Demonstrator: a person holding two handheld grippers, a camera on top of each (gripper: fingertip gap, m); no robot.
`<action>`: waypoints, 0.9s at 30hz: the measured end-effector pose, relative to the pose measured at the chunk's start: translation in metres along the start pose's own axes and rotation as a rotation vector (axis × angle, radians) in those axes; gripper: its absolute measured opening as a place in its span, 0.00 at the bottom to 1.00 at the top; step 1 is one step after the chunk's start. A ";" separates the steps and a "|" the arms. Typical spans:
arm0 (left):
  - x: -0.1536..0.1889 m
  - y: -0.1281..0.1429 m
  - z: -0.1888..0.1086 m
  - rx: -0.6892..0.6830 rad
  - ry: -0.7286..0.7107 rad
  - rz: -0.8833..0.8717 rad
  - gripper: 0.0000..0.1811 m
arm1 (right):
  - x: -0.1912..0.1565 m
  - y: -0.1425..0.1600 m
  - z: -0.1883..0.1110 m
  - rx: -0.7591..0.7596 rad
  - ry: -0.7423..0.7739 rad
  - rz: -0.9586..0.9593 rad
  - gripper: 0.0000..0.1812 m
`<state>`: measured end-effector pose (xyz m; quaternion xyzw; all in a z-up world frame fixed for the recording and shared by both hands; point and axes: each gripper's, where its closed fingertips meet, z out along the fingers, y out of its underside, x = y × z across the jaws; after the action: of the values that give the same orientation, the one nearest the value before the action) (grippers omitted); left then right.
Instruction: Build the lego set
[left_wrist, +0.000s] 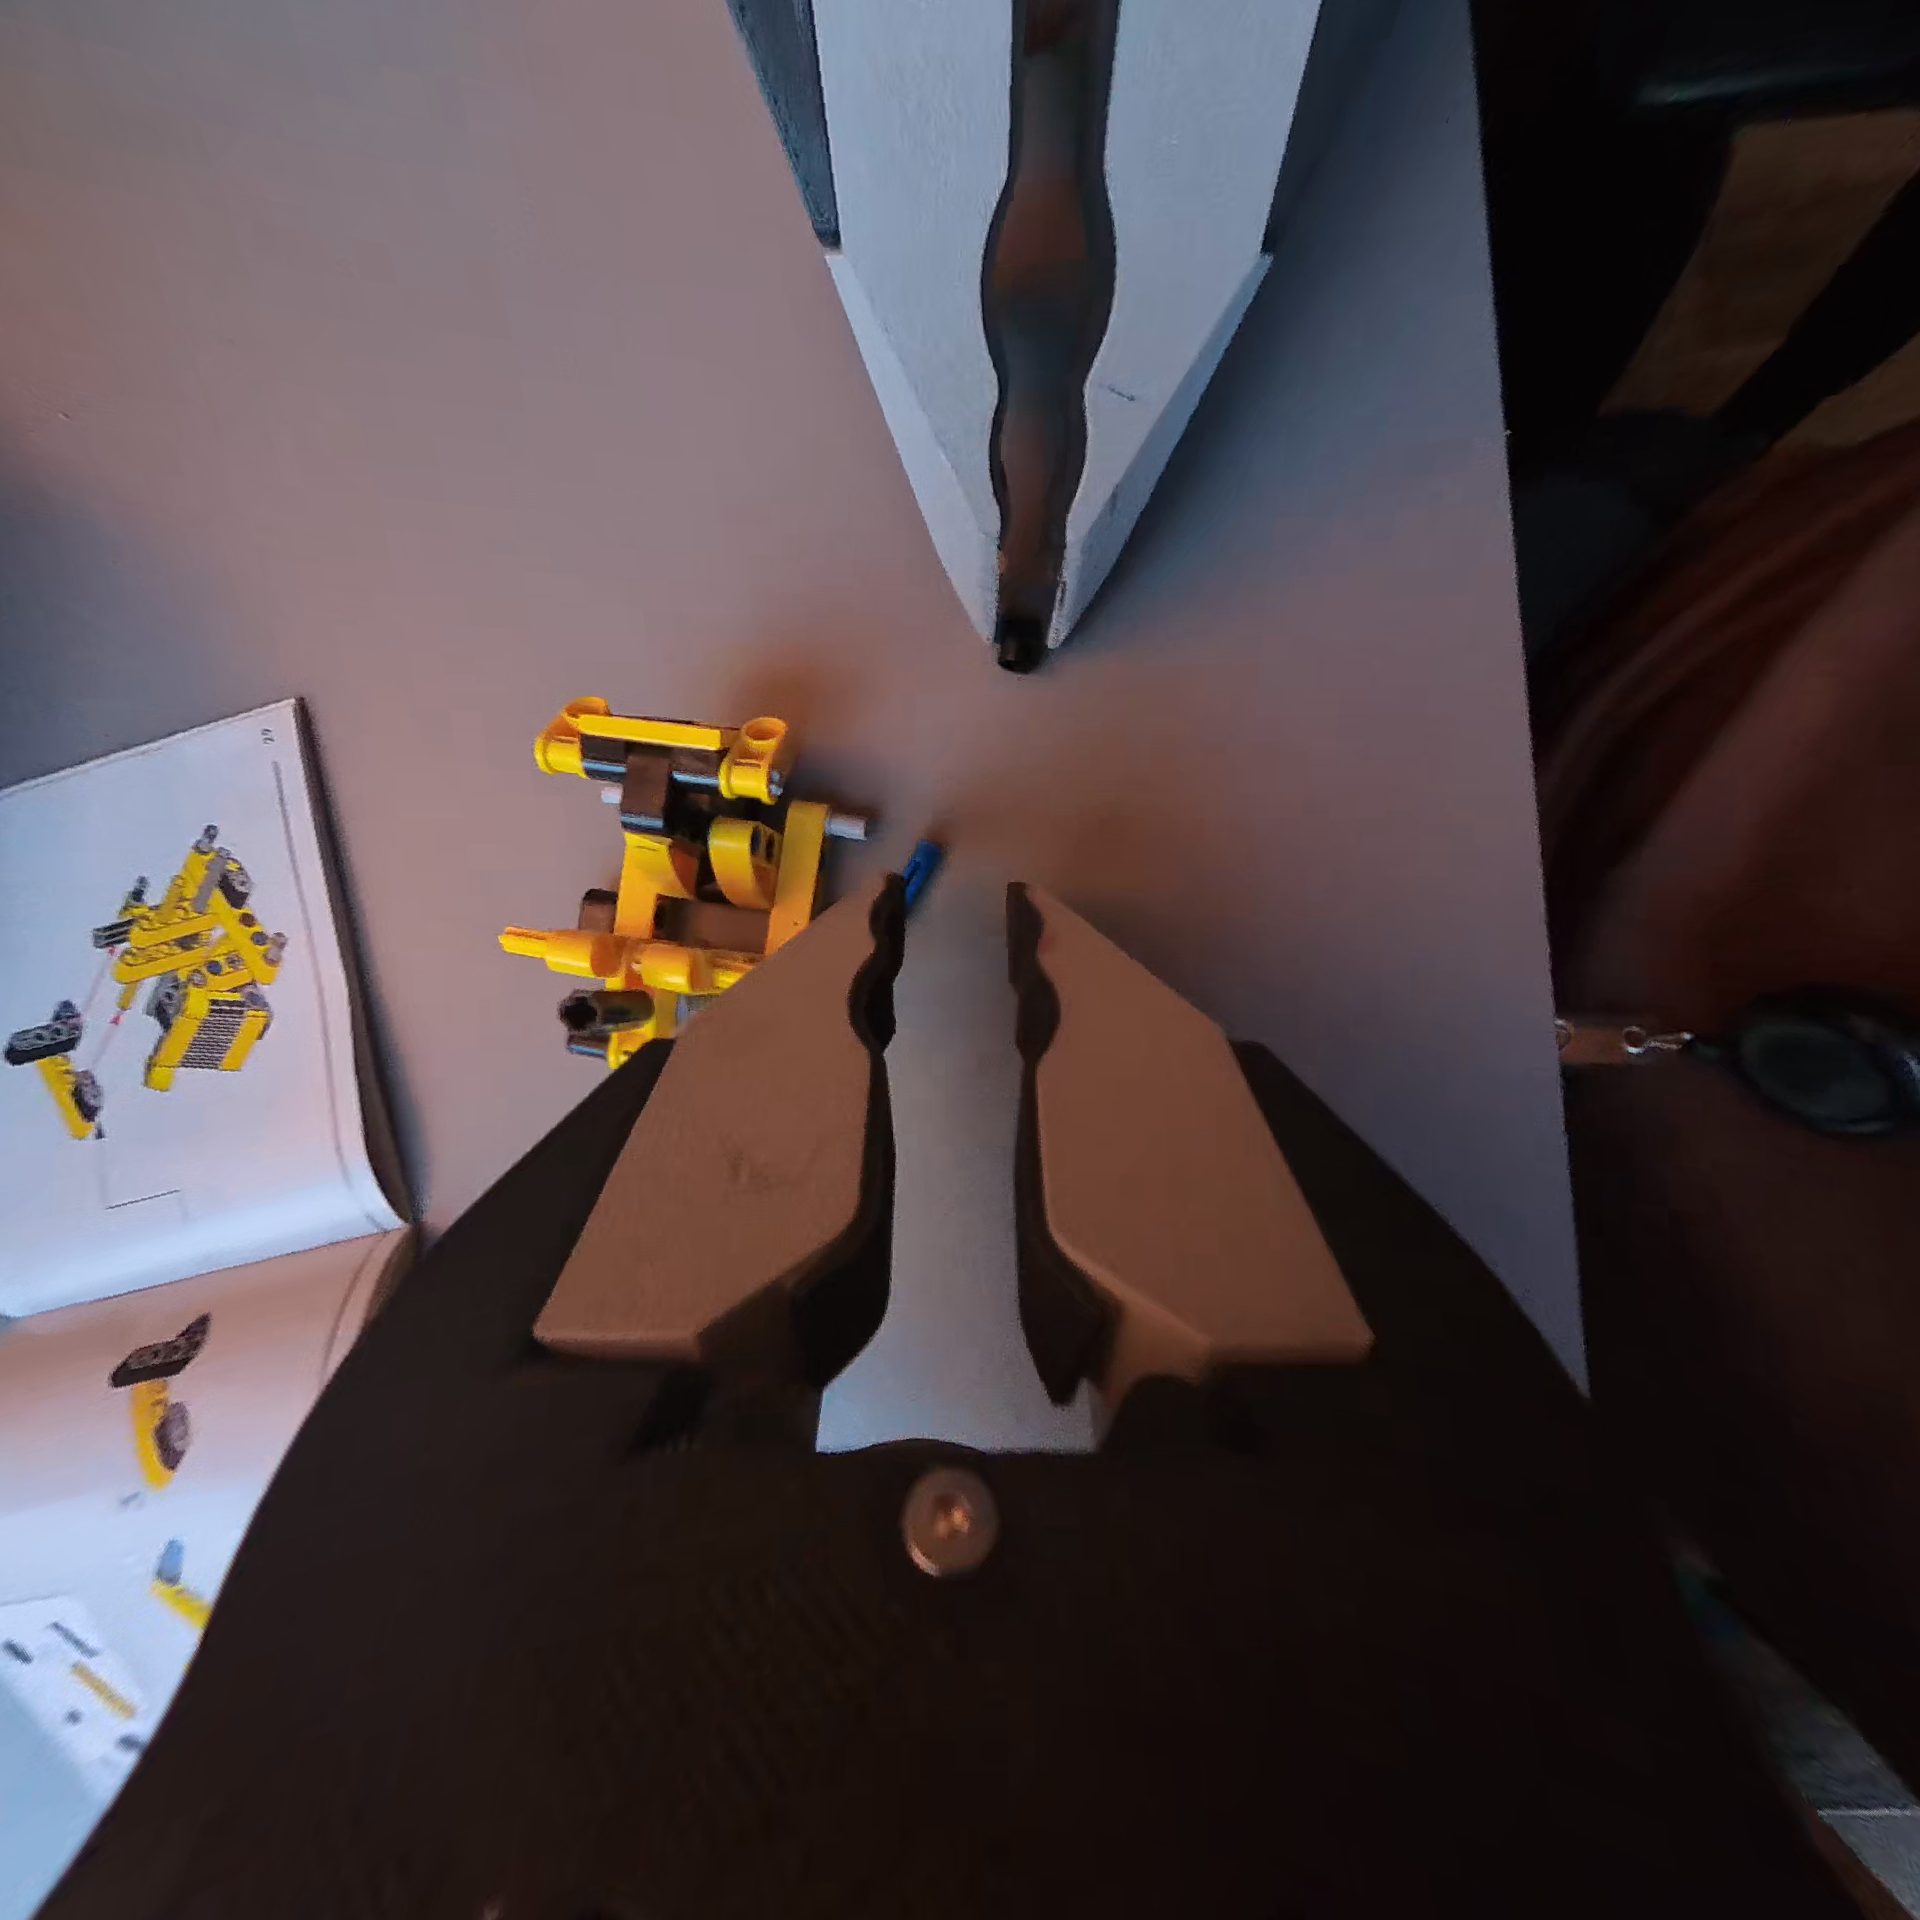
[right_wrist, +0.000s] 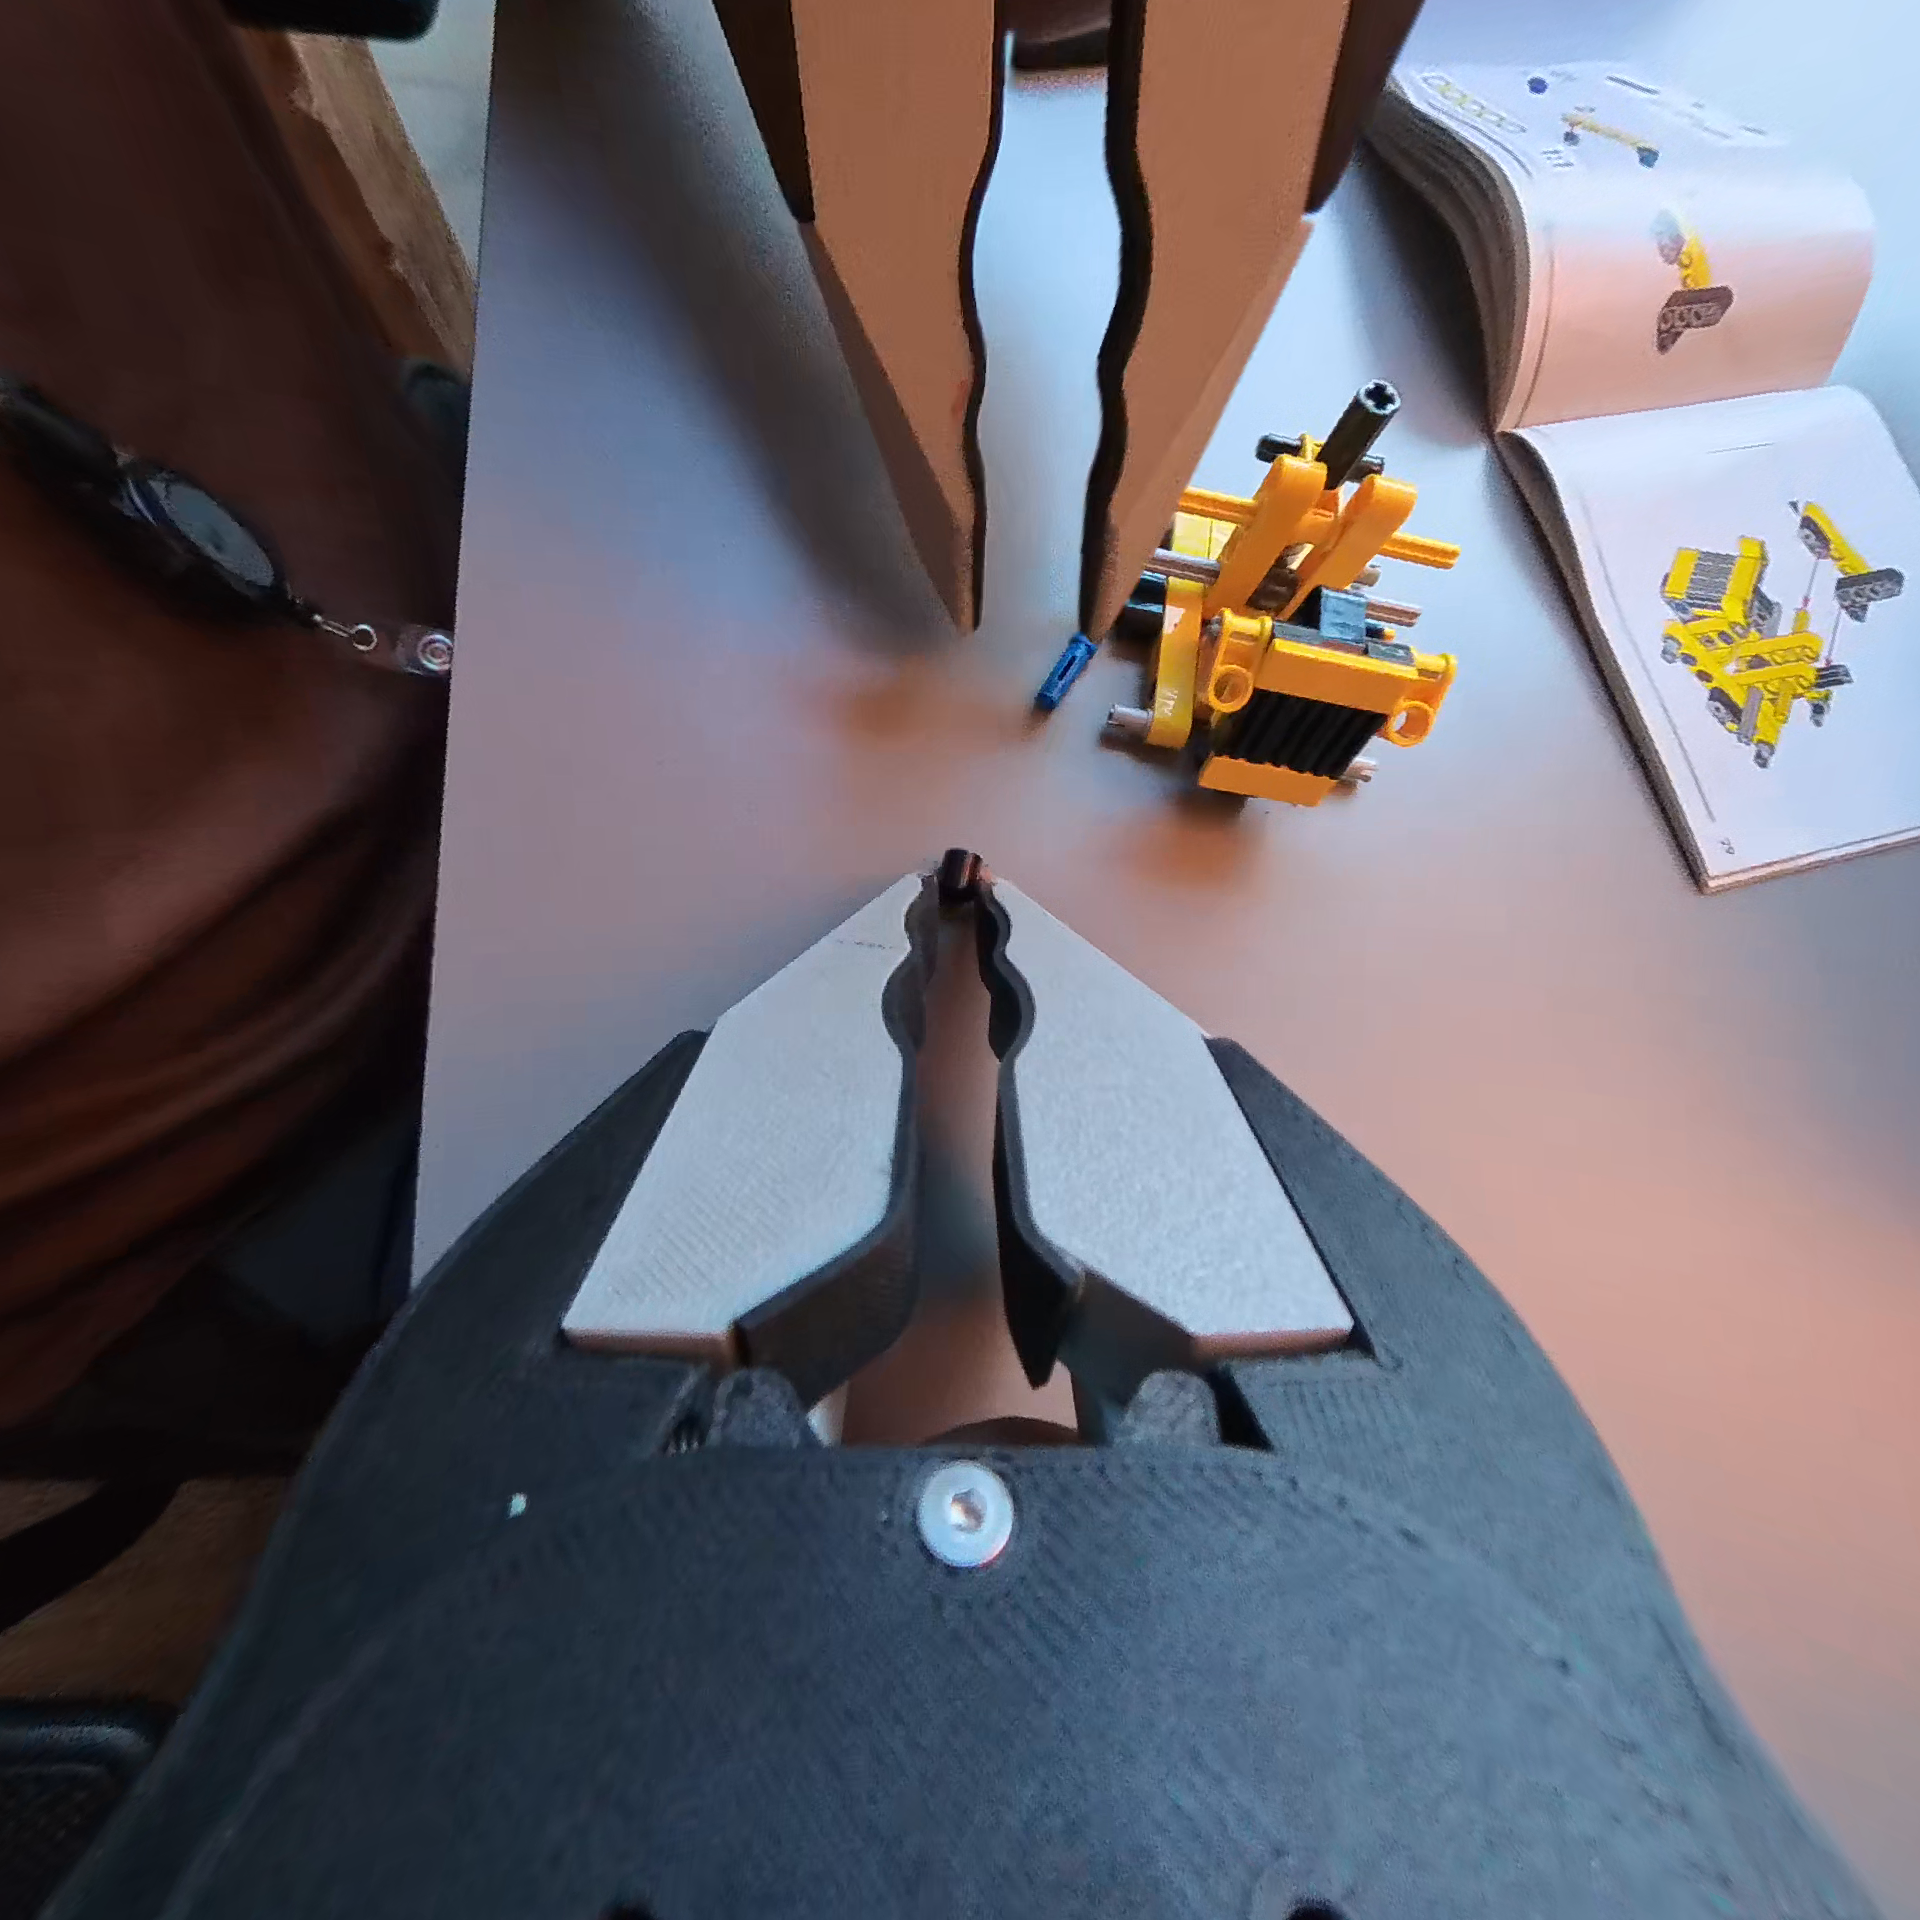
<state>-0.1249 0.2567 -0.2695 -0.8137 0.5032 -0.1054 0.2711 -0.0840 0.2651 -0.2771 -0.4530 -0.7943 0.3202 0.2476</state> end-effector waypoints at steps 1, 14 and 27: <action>-0.001 0.000 -0.001 -0.011 -0.004 0.008 0.09 | -0.001 0.000 0.000 -0.002 -0.004 0.001 0.02; 0.001 0.001 0.011 -0.162 0.048 0.025 0.01 | -0.001 0.000 0.001 0.000 -0.010 0.006 0.03; 0.031 -0.001 0.007 -0.052 0.111 -0.274 0.03 | -0.016 -0.020 0.020 0.004 -0.045 -0.047 0.02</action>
<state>-0.1062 0.2324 -0.2777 -0.8743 0.4043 -0.1734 0.2049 -0.1013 0.2377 -0.2778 -0.4263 -0.8095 0.3261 0.2379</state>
